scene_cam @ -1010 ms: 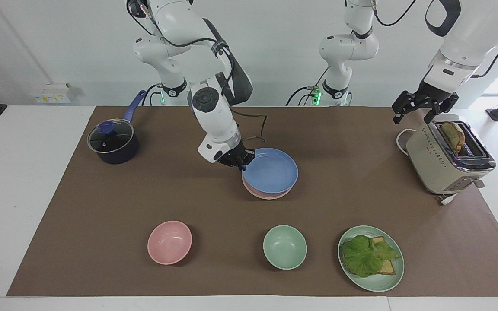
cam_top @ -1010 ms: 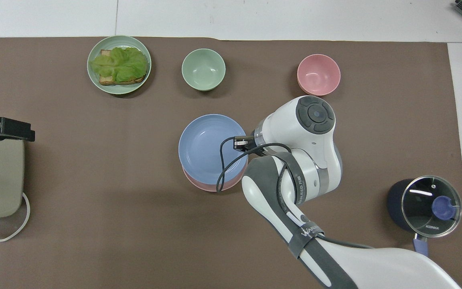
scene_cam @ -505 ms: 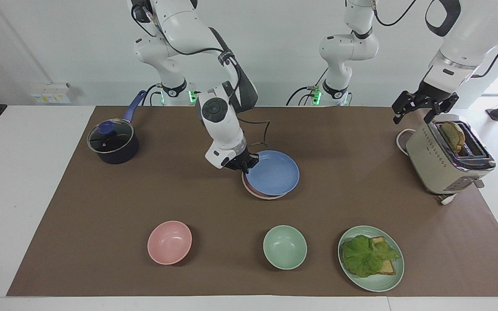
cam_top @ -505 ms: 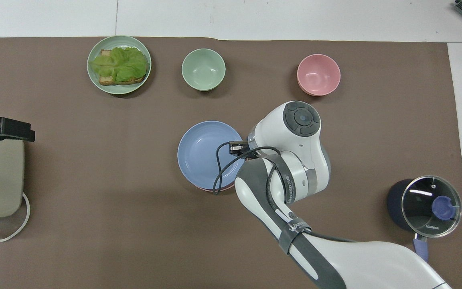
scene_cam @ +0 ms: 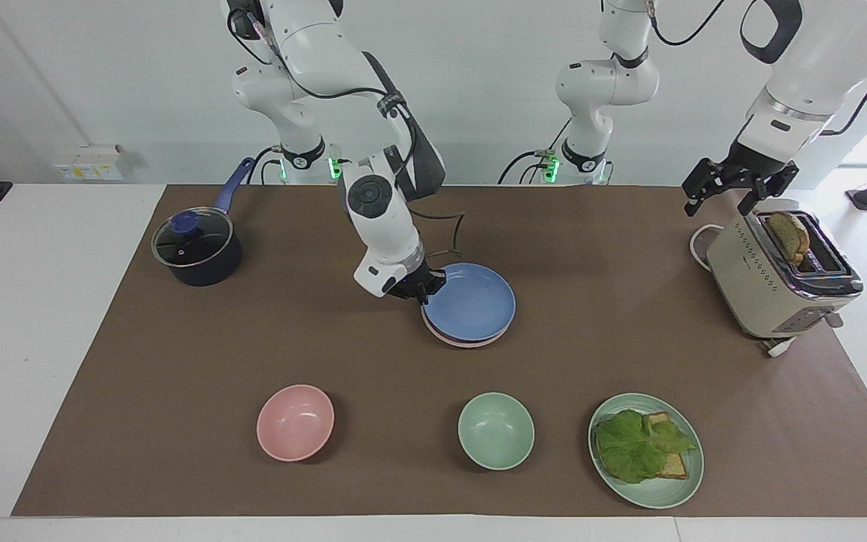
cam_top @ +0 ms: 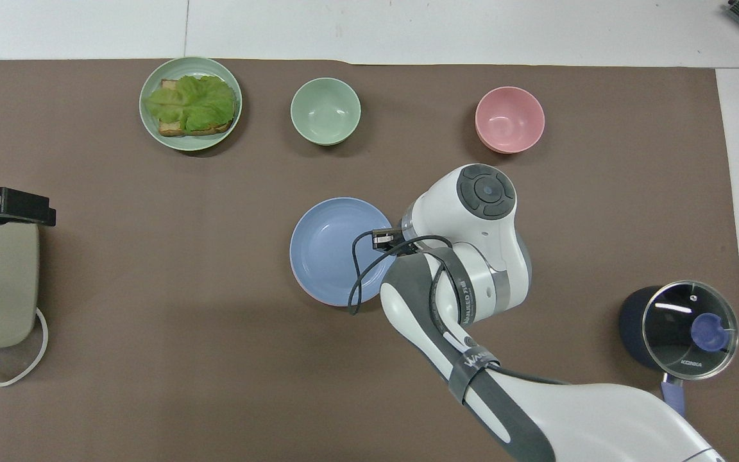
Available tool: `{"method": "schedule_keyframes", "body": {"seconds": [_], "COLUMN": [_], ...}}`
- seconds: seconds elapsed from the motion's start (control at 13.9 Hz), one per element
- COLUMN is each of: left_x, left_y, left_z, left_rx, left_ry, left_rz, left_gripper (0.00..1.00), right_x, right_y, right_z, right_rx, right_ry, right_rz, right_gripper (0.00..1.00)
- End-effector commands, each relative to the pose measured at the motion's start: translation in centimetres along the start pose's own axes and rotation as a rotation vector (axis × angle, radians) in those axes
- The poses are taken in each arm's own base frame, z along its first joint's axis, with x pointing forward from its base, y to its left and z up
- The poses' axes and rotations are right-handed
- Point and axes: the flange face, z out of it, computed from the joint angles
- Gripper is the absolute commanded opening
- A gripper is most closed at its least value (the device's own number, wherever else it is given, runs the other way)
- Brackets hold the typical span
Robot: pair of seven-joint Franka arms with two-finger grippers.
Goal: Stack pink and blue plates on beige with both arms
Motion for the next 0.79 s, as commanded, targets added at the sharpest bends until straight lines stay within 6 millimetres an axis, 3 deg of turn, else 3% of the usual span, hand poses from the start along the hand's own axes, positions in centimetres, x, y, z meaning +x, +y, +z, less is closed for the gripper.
{"method": "schedule_keyframes", "body": {"seconds": [0.0, 0.07, 0.14, 0.36, 0.72], "left_x": [-0.3, -0.3, -0.3, -0.3, -0.3], "left_y": [-0.2, -0.2, -0.2, -0.2, -0.2], "left_z": [-0.1, -0.1, -0.1, -0.1, -0.1], "left_rx": [0.017, 0.017, 0.017, 0.017, 0.017], "left_ry": [-0.006, -0.006, -0.006, -0.006, -0.006], "left_rz": [0.0, 0.0, 0.0, 0.0, 0.0], "left_gripper": [1.0, 1.0, 1.0, 1.0, 1.0], "right_x": [0.0, 0.0, 0.0, 0.7, 2.4], "right_y": [0.4, 0.4, 0.4, 1.3, 7.3], "right_z": [0.1, 0.1, 0.1, -1.0, -9.3], "right_rx": [0.023, 0.023, 0.018, -0.034, -0.089], "right_ry": [0.007, 0.007, 0.005, 0.035, 0.14], "right_rz": [-0.011, -0.01, -0.013, -0.055, -0.013], "right_gripper": [0.57, 0.93, 1.0, 1.0, 1.0]}}
